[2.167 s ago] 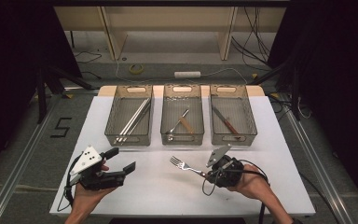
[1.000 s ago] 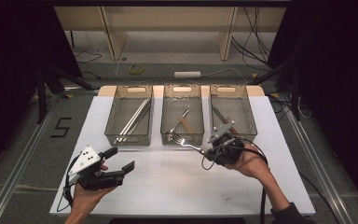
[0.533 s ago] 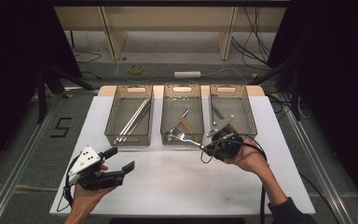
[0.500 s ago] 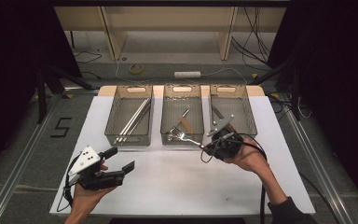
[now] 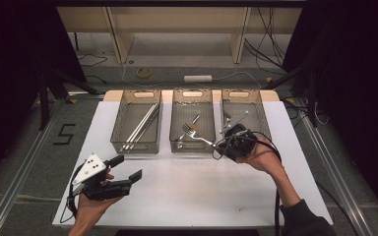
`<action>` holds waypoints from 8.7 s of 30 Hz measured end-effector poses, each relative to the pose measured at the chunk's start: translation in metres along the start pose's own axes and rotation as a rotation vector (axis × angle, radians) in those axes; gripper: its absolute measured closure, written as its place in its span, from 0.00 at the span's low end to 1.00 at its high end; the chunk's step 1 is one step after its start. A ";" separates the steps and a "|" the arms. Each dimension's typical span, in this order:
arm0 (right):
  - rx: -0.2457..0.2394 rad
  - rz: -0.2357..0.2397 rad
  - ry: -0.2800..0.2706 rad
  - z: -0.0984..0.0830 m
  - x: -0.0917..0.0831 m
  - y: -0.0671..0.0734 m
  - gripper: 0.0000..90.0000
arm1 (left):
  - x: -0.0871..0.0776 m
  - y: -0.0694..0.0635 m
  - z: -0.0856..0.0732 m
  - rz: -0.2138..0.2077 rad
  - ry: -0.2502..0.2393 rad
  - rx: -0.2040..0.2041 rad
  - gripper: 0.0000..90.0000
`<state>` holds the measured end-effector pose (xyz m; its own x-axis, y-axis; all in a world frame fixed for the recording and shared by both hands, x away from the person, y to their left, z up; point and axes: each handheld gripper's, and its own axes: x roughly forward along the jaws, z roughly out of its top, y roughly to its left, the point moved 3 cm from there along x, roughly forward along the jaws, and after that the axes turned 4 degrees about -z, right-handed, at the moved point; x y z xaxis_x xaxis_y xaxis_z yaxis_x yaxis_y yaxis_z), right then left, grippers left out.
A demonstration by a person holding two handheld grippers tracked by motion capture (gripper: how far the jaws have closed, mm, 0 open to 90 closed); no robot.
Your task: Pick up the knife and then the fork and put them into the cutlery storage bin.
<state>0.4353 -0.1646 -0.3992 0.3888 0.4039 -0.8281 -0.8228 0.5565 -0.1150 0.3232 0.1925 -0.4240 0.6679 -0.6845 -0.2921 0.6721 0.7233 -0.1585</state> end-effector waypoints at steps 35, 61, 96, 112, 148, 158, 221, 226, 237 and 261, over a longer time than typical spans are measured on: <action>0.149 -0.061 0.002 0.013 0.001 -0.065 0.86 | 0.000 0.000 0.000 0.000 0.002 -0.001 0.19; 0.318 -0.122 0.015 0.004 0.014 -0.112 0.86 | 0.000 0.000 0.000 0.000 0.001 0.000 0.19; 0.522 -0.242 0.092 -0.023 0.027 -0.147 0.86 | 0.001 0.000 0.000 -0.001 0.003 -0.001 0.19; 0.524 -0.241 0.133 -0.021 0.043 -0.145 0.86 | 0.001 0.000 0.000 -0.001 0.004 0.002 0.19; 0.558 -0.184 0.055 -0.014 0.040 -0.142 0.66 | 0.001 0.000 0.000 -0.002 0.004 0.000 0.19; 0.558 -0.169 -0.009 -0.010 0.029 -0.138 0.55 | 0.001 0.000 0.000 -0.002 0.008 0.003 0.19; 0.353 0.046 -0.492 -0.042 -0.024 0.014 0.29 | 0.003 -0.001 -0.001 -0.030 0.026 -0.007 0.19; 0.348 0.047 -0.525 -0.052 -0.026 0.022 0.29 | 0.003 -0.002 -0.001 -0.032 0.024 -0.007 0.19; 0.329 0.032 -0.566 -0.071 -0.030 0.035 0.29 | 0.003 -0.001 -0.001 -0.040 0.023 -0.016 0.19; 0.342 0.007 -0.571 -0.104 -0.030 0.047 0.21 | 0.003 -0.001 -0.002 -0.053 0.027 -0.026 0.19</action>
<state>0.3423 -0.2261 -0.4369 0.6195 0.6772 -0.3970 -0.6850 0.7134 0.1482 0.3235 0.1898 -0.4266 0.6223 -0.7196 -0.3083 0.6975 0.6884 -0.1990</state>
